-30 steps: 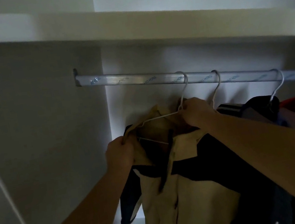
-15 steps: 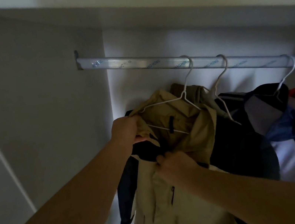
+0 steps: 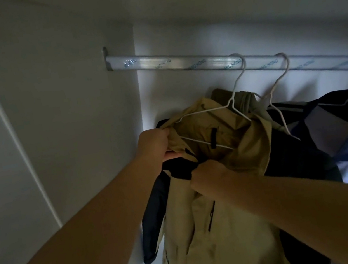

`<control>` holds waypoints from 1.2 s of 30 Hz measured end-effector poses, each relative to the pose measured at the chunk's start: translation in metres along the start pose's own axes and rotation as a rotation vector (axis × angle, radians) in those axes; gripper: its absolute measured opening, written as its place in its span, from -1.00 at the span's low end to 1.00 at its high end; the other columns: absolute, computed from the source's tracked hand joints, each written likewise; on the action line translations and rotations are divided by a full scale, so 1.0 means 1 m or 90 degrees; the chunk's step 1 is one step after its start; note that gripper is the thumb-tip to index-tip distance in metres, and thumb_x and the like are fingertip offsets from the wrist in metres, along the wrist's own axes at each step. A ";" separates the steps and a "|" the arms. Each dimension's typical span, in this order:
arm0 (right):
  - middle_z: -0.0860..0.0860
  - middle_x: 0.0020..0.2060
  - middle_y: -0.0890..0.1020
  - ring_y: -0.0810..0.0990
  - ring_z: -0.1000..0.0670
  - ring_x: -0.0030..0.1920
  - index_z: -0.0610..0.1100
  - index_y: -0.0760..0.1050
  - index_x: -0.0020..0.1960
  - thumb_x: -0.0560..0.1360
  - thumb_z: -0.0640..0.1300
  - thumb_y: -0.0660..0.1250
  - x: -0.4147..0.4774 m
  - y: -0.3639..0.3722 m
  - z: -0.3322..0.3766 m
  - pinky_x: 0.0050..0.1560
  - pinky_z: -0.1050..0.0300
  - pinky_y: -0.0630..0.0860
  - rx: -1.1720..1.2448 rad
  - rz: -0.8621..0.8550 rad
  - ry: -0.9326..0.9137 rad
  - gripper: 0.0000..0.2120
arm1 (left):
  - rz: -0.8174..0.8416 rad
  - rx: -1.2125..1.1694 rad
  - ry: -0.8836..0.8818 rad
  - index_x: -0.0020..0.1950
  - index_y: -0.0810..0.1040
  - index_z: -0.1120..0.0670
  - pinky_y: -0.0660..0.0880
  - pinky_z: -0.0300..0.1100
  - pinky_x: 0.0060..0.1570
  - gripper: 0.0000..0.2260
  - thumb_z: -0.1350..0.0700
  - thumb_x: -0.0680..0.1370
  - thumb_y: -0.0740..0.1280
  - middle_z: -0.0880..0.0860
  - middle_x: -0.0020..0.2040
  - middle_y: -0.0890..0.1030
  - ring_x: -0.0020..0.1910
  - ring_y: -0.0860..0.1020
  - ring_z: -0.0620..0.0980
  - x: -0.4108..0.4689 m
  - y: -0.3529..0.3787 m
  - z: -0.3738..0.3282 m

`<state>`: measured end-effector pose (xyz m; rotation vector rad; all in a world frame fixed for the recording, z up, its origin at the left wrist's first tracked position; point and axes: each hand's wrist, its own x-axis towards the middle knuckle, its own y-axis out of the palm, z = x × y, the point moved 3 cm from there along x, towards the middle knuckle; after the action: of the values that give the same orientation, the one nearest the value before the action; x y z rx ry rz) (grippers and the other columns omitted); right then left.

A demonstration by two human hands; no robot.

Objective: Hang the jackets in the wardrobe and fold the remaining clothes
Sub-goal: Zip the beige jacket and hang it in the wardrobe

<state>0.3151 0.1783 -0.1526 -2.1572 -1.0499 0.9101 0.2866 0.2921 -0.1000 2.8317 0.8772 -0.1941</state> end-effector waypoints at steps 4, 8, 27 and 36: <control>-0.02 -0.21 0.51 0.50 -0.02 -0.14 -0.20 0.51 0.05 0.63 -0.11 0.15 -0.024 -0.008 -0.020 -0.29 0.15 0.33 0.195 -0.124 -0.051 -0.79 | 0.023 -0.185 0.031 0.06 0.52 0.17 0.61 -0.09 -0.22 -0.85 0.15 0.62 0.19 0.15 -0.05 0.61 -0.12 0.60 0.06 -0.009 -0.008 0.022; 0.00 -0.14 0.56 0.50 0.01 -0.12 -0.15 0.55 0.05 0.62 -0.03 0.17 -0.043 -0.015 -0.040 -0.11 0.06 0.43 0.352 -0.110 -0.054 -0.75 | 0.021 0.081 0.121 -0.02 0.46 -0.03 0.50 -0.22 -0.13 -0.79 0.29 0.52 0.27 0.04 -0.01 0.57 -0.14 0.55 -0.10 -0.023 -0.012 0.101; 0.03 -0.25 0.58 0.50 0.16 -0.30 -0.26 0.61 -0.01 0.54 -0.11 0.33 -0.077 -0.070 -0.114 -0.24 0.53 0.35 0.607 -0.228 0.078 -0.79 | 0.109 0.702 0.223 -0.19 0.49 0.03 0.55 -0.16 -0.09 -0.83 0.10 0.58 0.20 -0.06 -0.31 0.52 -0.18 0.61 -0.01 -0.015 0.034 0.122; -0.12 -0.04 0.56 0.55 -0.15 -0.02 -0.19 0.37 0.25 0.45 -0.17 0.27 -0.145 0.014 -0.145 -0.05 0.03 0.46 0.745 -0.300 0.404 -0.62 | -0.008 0.461 0.566 0.22 0.47 0.12 0.43 -0.09 0.14 -0.63 -0.03 0.47 0.25 0.06 0.12 0.53 0.08 0.47 -0.01 -0.050 0.071 0.007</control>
<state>0.3664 0.0237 -0.0272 -1.0044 -0.4388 0.3664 0.2856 0.2057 -0.0896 3.6060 1.1280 1.0292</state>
